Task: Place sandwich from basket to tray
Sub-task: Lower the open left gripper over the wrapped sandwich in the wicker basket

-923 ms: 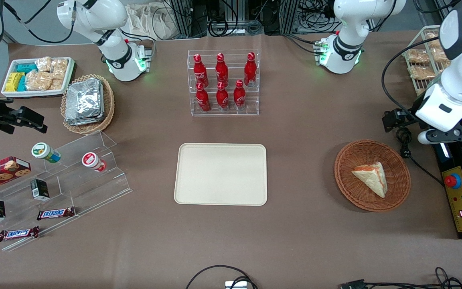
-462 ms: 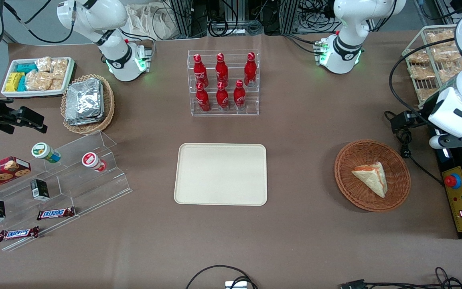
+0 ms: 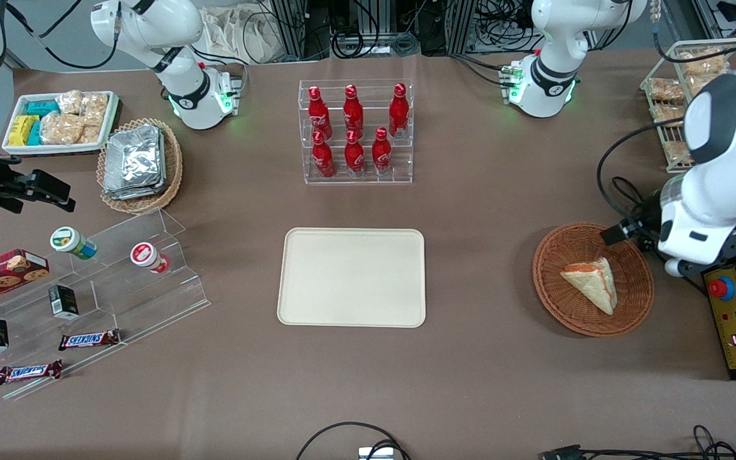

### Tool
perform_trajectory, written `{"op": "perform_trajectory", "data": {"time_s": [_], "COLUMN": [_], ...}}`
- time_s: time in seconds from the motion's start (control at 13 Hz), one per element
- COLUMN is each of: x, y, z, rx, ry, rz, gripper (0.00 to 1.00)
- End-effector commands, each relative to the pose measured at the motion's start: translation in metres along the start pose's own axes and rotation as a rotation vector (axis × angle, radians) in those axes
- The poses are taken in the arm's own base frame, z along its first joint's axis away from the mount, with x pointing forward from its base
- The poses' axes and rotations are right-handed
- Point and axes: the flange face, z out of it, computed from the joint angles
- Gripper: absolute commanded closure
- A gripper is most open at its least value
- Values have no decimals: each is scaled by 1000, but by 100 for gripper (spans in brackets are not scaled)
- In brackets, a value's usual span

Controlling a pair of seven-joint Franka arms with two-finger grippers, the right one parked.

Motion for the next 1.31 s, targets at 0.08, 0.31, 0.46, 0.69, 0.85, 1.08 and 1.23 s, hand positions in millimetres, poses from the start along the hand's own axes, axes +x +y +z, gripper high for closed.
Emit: {"op": "perform_trajectory", "data": {"time_s": [0.08,0.31,0.46,0.69,0.85,1.08,1.23], "x": [9,19,27,32,33,42,45], "y": [-22,-47,-63,-59,-57,-51,-47], "z": [60,113,137,162,175,201,215], "rx": [-35,-94,-120,-136,-157,-177,-189], "ry": [30,72,68,76,101,119,129], "rz": [-183,-275,-353,-398,-408,-409,-407], "gripper": [0,0,0,0,0,0,0]}}
